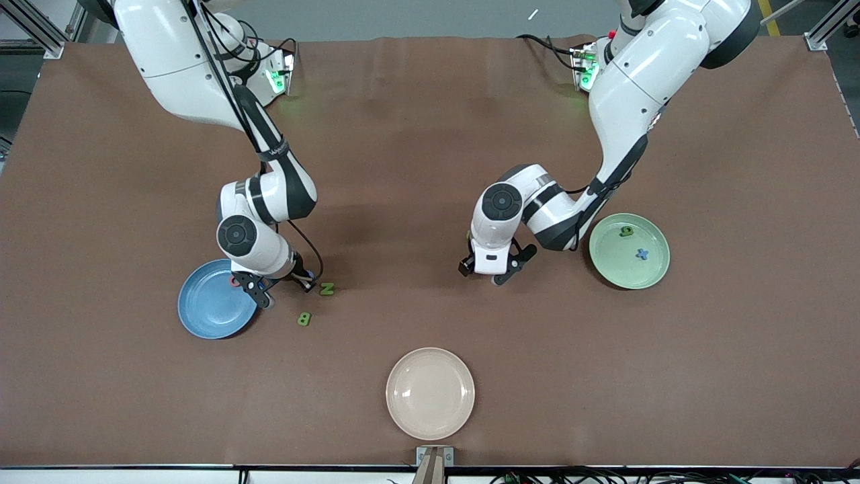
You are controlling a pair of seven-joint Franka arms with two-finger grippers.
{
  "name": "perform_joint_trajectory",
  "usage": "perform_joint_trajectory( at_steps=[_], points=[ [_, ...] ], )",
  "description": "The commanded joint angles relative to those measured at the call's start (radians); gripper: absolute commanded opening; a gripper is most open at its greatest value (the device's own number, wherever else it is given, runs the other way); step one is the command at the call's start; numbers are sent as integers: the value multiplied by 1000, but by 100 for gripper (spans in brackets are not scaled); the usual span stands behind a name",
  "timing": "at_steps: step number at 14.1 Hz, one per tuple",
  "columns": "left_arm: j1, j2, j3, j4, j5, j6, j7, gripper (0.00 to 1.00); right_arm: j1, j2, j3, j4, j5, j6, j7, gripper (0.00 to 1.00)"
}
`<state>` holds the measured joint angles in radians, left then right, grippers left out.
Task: Sort uppercase to blue plate, lowercase to green plate
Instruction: 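Grasp the blue 3 with the left gripper while the right gripper carries G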
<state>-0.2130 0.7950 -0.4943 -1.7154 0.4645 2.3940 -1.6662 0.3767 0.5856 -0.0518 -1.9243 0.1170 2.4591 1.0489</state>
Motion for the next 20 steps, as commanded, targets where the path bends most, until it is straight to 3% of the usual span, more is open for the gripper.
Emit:
perform_joint_trajectory(
  at_steps=[1, 4, 7, 9, 16, 20],
  points=[
    [-9, 1, 2, 17, -26, -18, -1, 78, -10, -24, -2, -33, 1, -8, 10, 0],
    [-8, -5, -1, 11, -38, -61, 2, 68, -47, -44, -2, -13, 1, -54, -13, 0],
    [-8, -8, -6, 11, -60, -88, 2, 64, -131, -64, 1, 66, 3, -227, -130, 0],
    [-3, -8, -15, 11, -61, -88, 2, 56, -197, -81, 6, 79, 13, -268, -232, 0],
    [0, -8, -15, 3, -58, -87, 9, 16, -372, -79, 1, 57, 23, -279, -572, 1],
    [21, -69, -17, -30, -53, -88, 51, 10, -371, -49, 1, 56, 23, -229, -572, 1]
  ],
)
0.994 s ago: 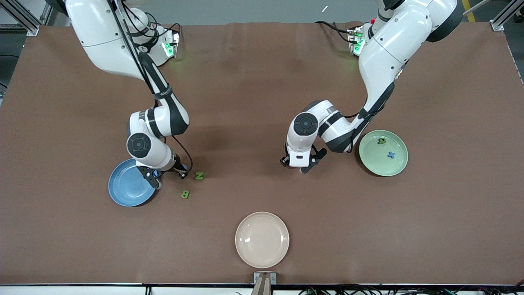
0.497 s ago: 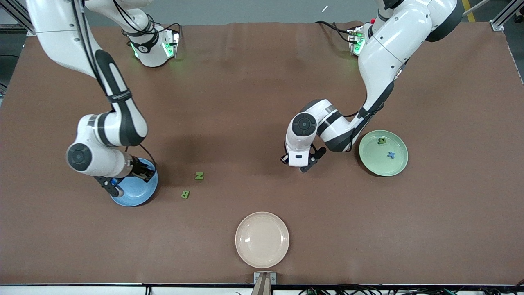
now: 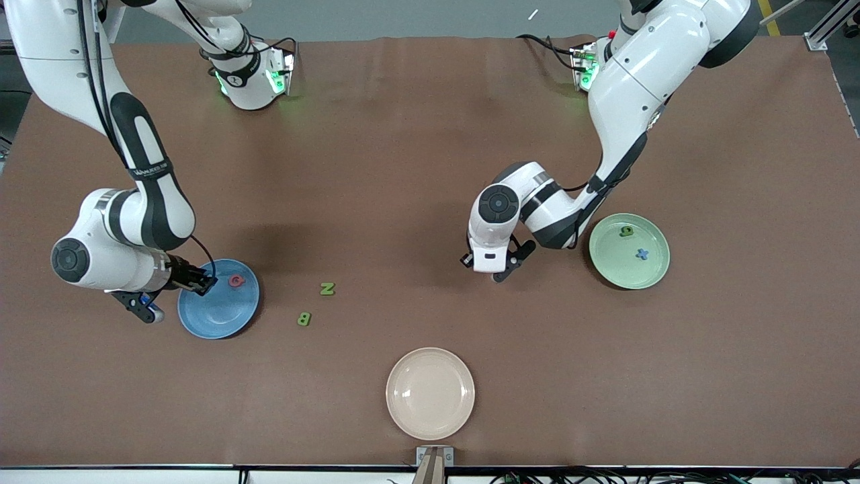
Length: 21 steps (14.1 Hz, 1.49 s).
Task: Sort uppercase to blue plate, lowercase to green plate
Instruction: 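Grasp the blue 3 with the left gripper while the right gripper carries G, then drop the 3 into the green plate while the right gripper drops G in blue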
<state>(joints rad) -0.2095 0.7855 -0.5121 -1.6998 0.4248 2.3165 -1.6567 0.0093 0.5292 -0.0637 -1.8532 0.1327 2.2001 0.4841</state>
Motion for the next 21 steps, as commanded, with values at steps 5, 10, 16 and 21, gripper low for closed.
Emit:
perform_joint_trajectory(
  at_steps=[5, 10, 16, 21],
  points=[
    [221, -221, -87, -217, -17, -11, 257, 10, -2, 32, 10, -15, -1, 33, -7, 3],
    [602, -321, -285, -403, 29, -11, 624, 8, -6, 43, 10, -17, -18, 35, -7, 3],
    [863, -333, -351, -523, 169, 43, 877, 8, -3, 40, 10, -9, -16, 17, 11, 100],
    [914, -289, -350, -544, 238, 81, 925, 8, 41, 15, 15, 115, -10, -166, 158, 100]
  ],
)
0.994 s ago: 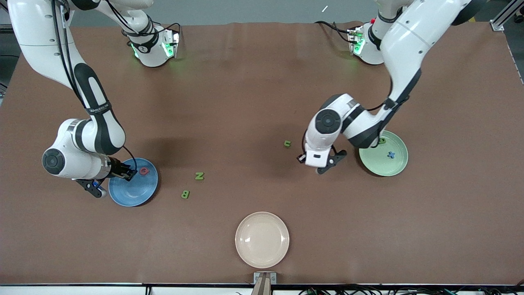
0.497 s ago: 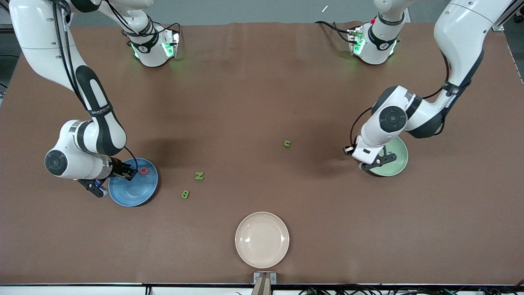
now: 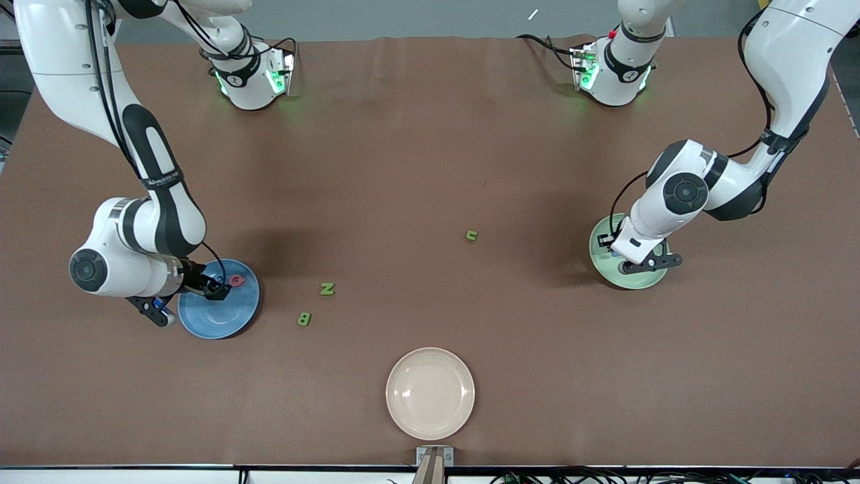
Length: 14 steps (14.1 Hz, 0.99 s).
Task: Sort uppercase to blue plate, lowercase to green plate
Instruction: 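Drop the 3 into the green plate while the right gripper drops G in blue, then reach the left gripper to the green u while the right gripper grasps Z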
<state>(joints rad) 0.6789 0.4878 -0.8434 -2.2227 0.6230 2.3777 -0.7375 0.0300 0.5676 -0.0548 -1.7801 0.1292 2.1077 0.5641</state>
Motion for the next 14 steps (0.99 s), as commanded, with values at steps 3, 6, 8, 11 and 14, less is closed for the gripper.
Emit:
perform_joint_trajectory(
  at_steps=[3, 6, 8, 11, 14],
  points=[
    [30, 21, -17, -29, 52, 25, 6, 9, 115, -26, 7, 47, 4, -63, 172, 100],
    [30, 35, -16, -34, 53, 25, 4, 12, 185, -23, 12, 39, 1, -41, 107, 100],
    [30, 37, -14, -37, 53, 25, 4, 15, 237, -22, 21, 39, 1, 12, 24, 100],
    [30, 35, -14, -37, 53, 25, 3, 25, 278, -14, 30, 27, -5, 113, -137, 100],
    [28, 28, -16, -38, 55, 23, -2, 90, 294, -12, 32, -27, -5, 231, -193, 100]
  ],
)
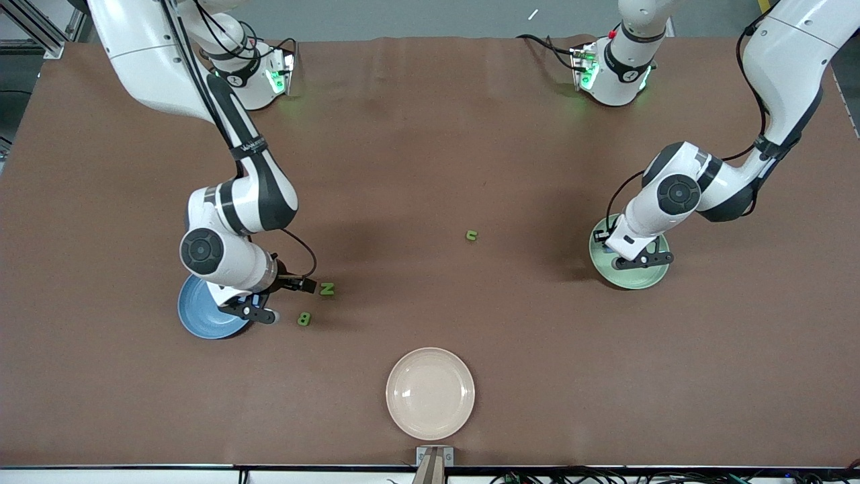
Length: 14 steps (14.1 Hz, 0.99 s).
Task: Sort uppercase to blue plate, lowercase to green plate
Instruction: 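Reach the left gripper to the green u while the right gripper grasps Z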
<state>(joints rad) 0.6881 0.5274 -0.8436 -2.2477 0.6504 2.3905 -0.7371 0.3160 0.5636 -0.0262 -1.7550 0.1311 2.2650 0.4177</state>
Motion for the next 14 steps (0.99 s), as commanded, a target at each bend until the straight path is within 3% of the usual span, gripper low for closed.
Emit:
perform_joint_trajectory(
  at_steps=[1, 2, 6, 11, 14],
  points=[
    [18, -17, -20, -13, 29, 10, -10, 95, 20, -8, 2, -81, -7, 129, -48, 100],
    [18, -24, -34, -12, 32, 7, -11, 99, 29, -7, 2, -107, -7, 183, -48, 100],
    [-10, -26, -124, 19, 31, -7, -158, 99, 66, 21, 2, -113, -5, 234, -11, 100],
    [-275, 28, -121, 159, 12, -91, -577, 99, 107, 74, 2, -106, -7, 312, 100, 96],
    [-396, 109, -115, 253, -21, -117, -894, 99, 112, 87, 0, -104, -8, 314, 111, 85]
  ],
)
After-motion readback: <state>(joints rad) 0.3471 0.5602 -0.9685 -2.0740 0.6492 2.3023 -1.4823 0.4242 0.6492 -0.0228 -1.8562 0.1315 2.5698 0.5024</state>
